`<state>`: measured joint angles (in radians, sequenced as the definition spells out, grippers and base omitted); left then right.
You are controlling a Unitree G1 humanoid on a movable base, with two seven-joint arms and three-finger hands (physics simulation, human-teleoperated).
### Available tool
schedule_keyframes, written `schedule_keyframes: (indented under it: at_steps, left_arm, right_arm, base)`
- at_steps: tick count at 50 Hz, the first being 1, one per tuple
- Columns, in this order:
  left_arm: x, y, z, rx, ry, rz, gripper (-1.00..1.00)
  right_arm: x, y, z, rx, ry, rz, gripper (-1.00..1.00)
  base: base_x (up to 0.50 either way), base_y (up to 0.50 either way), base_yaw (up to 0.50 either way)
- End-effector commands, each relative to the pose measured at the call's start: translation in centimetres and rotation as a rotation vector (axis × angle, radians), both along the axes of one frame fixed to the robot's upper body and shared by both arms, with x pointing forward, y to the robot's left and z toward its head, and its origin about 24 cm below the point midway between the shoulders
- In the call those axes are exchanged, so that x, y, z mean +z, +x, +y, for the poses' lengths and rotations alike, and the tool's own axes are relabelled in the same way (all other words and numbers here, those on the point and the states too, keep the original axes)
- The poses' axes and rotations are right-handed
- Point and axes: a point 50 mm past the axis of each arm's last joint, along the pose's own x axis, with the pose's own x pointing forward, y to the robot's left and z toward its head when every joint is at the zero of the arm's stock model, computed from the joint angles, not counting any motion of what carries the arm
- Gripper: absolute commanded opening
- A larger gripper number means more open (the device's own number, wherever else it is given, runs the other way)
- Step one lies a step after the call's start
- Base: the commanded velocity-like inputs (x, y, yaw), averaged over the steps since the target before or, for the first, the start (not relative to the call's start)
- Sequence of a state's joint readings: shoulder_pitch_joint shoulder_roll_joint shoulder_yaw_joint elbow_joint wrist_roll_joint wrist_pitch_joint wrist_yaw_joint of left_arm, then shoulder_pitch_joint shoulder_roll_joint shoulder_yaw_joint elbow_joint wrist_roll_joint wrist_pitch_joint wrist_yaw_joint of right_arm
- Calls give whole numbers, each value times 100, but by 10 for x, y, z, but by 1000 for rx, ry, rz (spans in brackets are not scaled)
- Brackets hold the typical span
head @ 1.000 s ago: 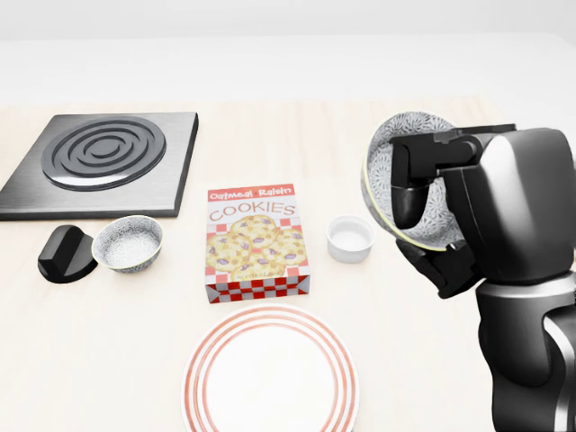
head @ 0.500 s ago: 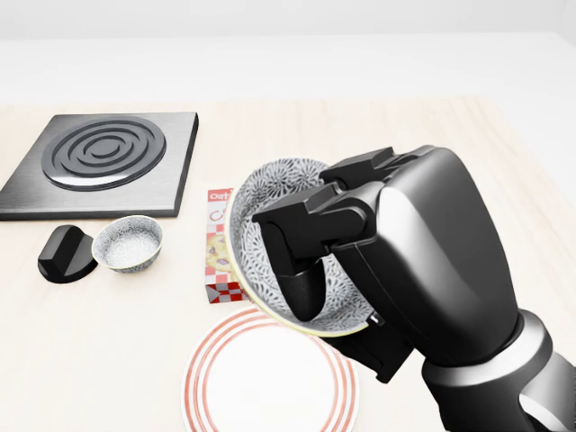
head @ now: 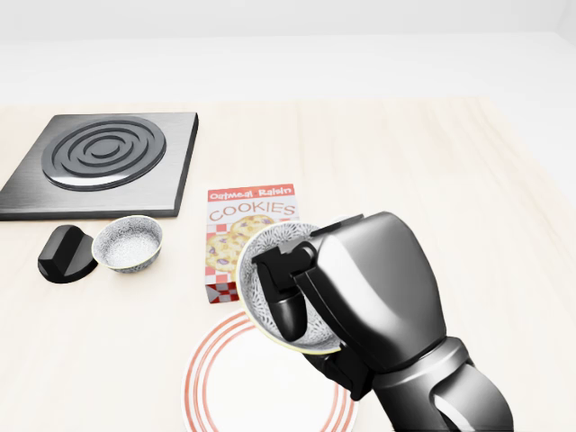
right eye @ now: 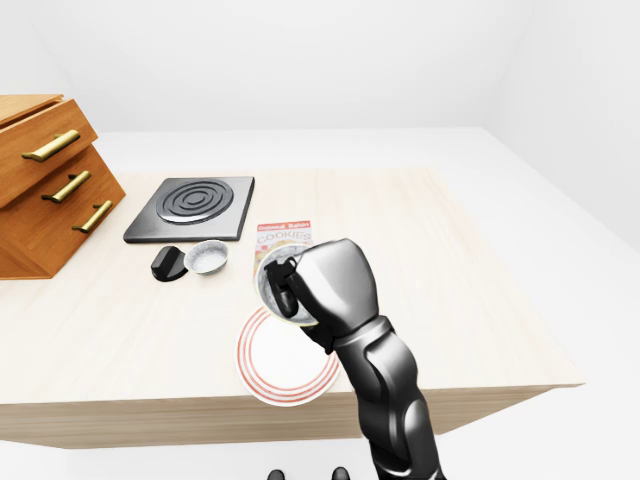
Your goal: Pick the akita bowl next to the plate and place it on the plate.
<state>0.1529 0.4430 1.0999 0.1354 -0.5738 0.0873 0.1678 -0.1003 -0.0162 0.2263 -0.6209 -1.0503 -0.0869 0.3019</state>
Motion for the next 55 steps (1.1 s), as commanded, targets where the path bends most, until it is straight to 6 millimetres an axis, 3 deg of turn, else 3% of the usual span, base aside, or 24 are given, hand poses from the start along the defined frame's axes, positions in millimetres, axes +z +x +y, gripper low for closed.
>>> schedule_keyframes:
  at_steps: [1,16,38,47,55]
  left_arm:
    - [-4,2,0,-5,-13,9,100]
    - [-5,2,-1,-5,-16,19,100]
    - [-10,3,0,-6,-32,31,100]
    - [-9,3,0,-6,-28,28,100]
    - [-9,2,0,-5,-30,28,100]
  right_arm:
    - [-30,16,-6,-175,-120,-8,-100]
    - [-40,11,-4,-195,-177,-7,-100]
    - [-51,-18,18,-177,-239,-187,-100]
    - [-51,-17,22,-173,-241,-239,-100]
    - [-65,-18,29,-161,-295,-295,-100]
  base:
    - [0,0,0]
    - [0,0,0]
    - [0,0,0]
    - [0,0,0]
    - [0,0,0]
